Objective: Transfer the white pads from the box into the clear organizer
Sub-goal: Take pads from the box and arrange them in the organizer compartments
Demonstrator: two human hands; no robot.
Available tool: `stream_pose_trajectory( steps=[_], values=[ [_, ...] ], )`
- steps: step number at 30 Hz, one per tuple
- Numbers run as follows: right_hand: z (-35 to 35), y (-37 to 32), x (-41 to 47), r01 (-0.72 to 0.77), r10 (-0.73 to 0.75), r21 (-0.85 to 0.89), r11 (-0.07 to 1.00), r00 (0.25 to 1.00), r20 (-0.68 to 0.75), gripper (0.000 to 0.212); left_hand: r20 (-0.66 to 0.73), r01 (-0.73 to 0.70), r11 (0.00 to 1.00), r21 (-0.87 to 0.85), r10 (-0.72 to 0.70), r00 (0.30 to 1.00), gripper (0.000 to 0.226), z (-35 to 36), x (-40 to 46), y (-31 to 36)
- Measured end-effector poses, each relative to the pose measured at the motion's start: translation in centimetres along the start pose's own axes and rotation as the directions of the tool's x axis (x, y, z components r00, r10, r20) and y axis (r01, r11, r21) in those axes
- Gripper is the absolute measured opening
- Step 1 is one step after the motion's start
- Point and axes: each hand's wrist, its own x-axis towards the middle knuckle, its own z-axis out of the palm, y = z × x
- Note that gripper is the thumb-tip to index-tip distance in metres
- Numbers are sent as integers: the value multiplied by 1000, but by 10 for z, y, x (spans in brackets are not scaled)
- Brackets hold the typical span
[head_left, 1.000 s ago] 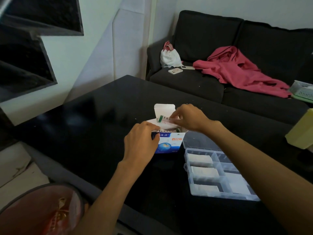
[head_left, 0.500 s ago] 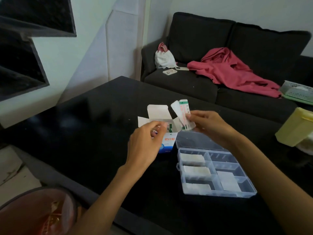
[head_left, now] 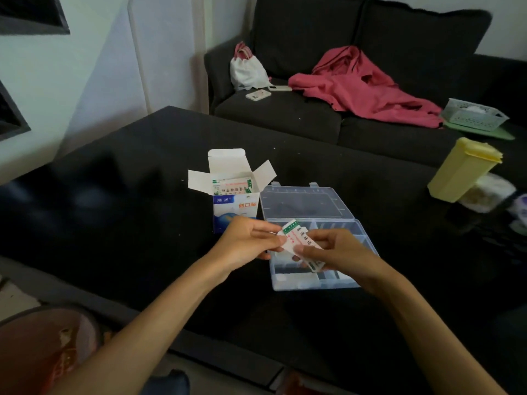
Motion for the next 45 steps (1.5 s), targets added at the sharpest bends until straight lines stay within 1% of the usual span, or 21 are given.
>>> stream_pose_trajectory(
  steps=[4,9,13,16,18,20,24,26,29,30,31,32,33,34,35,36,37,38,39,42,45],
  values=[
    [-10,8,1,-21,23,23,1000,998,-66,33,-5,-17,998,62,18,1000,32,5,4,-1],
    [-21,20,-1,-47,66,110,993,983,-172,35,-19,-107,973,202,113,993,24,7,7,-7],
    [-24,25,-2,-45,76,147,988,975,-209,32,2,-185,901,393,201,980,16,7,7,-19],
    [-25,25,-2,-28,78,192,981,964,-256,35,-2,-183,846,500,213,977,7,9,4,-21],
    [-26,25,-3,-18,79,215,976,958,-275,34,-6,-189,784,592,239,971,4,14,1,-20],
    [-27,26,-3,-7,76,240,971,957,-278,30,-2,-211,698,684,291,957,9,18,-2,-18],
    [-27,25,-5,-2,79,316,949,969,-233,19,60,-250,456,854,391,918,16,22,-1,-19],
    [-28,25,-6,-1,68,351,936,982,-179,14,100,-258,413,873,367,925,22,18,2,-20],
    [-28,23,-7,-26,74,367,930,991,-116,12,163,-265,358,895,291,943,29,15,5,-23],
    [-27,23,-7,-41,83,362,931,991,-104,10,161,-263,349,899,296,942,31,15,6,-25],
    [-27,22,-8,-54,92,361,931,992,-91,11,131,-255,372,892,326,936,31,15,7,-25],
    [-26,22,-8,-66,102,370,927,992,-78,13,75,-243,432,868,371,926,31,16,8,-25],
    [-26,21,-8,-74,107,389,918,992,-62,14,5,-240,532,812,405,914,30,18,8,-23],
    [-25,20,-8,-78,104,416,906,994,-40,14,-50,-247,659,710,397,916,30,18,8,-20],
    [-23,20,-8,-87,104,452,888,994,-13,14,-65,-250,791,558,342,937,31,18,7,-16],
    [-21,19,-8,-100,107,491,865,994,13,13,-26,-227,898,376,255,967,33,19,7,-13],
    [-18,17,-8,-112,108,520,847,993,38,12,42,-176,963,206,171,984,34,20,6,-9],
    [-15,16,-8,-119,103,527,842,993,60,10,98,-120,989,87,111,989,33,21,5,-7],
    [-12,15,-7,-118,94,512,851,993,73,10,119,-85,996,19,82,989,29,21,4,-6],
    [-4,14,-7,-100,84,443,891,995,55,9,53,-74,996,-50,77,996,16,21,6,-8],
    [-2,12,-8,-83,81,424,902,996,24,8,31,-37,994,-100,40,999,16,19,5,-8]
  ],
)
